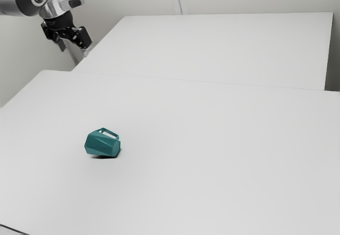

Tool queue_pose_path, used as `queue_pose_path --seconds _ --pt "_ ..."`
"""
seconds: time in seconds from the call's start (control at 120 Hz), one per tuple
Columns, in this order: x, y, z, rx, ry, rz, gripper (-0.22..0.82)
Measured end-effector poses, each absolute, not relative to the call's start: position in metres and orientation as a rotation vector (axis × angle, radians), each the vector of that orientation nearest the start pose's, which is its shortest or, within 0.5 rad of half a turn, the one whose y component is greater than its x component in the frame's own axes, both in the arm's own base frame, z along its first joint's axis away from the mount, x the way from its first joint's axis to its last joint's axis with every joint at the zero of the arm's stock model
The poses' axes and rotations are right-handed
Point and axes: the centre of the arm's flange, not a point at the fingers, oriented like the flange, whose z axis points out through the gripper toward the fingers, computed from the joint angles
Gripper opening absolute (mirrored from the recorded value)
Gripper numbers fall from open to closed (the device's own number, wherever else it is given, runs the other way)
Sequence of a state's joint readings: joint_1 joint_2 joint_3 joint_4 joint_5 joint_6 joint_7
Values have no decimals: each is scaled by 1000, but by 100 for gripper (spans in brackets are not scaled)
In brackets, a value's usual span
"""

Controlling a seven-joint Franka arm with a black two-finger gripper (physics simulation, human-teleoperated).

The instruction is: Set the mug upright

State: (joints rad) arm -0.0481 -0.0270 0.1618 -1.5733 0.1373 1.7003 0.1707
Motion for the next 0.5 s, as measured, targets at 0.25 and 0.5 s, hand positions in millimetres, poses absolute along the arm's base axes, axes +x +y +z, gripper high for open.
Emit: queue_pose_path --seconds 0.25,0.5 --pt "550 48 659 -2977 206 -222 58" --pt "536 31 642 -2998 274 -212 58"
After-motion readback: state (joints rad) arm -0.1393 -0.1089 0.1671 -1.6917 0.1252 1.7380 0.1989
